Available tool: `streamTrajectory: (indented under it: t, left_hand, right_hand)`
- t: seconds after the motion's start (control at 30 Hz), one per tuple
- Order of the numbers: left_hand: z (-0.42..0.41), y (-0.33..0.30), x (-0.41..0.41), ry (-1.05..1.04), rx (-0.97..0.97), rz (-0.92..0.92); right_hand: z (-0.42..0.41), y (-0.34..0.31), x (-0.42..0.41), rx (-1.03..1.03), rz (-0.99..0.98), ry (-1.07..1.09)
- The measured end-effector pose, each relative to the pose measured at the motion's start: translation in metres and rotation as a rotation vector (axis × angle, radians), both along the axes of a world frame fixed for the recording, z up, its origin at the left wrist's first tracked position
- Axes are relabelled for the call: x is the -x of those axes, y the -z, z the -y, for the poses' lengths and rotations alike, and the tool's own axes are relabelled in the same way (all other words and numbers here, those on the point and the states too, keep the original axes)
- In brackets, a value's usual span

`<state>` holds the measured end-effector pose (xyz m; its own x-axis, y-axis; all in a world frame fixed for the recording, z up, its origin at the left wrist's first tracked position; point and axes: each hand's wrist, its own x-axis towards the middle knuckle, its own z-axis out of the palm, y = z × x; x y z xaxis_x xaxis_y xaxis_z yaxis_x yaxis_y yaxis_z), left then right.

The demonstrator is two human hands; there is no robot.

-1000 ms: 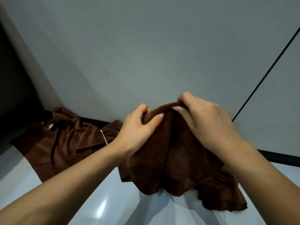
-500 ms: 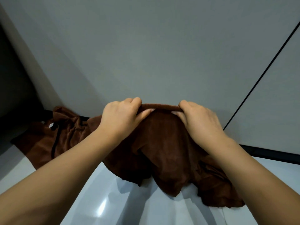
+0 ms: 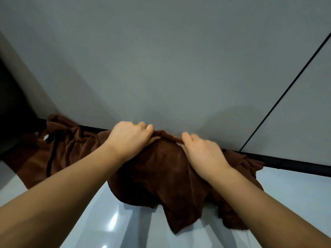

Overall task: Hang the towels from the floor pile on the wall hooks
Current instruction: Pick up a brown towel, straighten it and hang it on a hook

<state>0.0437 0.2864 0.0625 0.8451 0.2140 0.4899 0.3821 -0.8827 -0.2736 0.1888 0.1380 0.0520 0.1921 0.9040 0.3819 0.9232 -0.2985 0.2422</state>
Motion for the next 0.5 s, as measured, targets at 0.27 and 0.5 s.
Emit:
streamTrajectory:
  t: [0.27,0.5]
  left_hand:
    - [0.001,-0.052,-0.045,-0.123,0.048,-0.438]
    - [-0.014,-0.22,-0.054,-0.067,0.036,-0.299]
  right_hand:
    - [-0.018,-0.036,-0.025,0.196,-0.099,0.106]
    - [-0.023,-0.213,-0.045,0.22,-0.106,0.06]
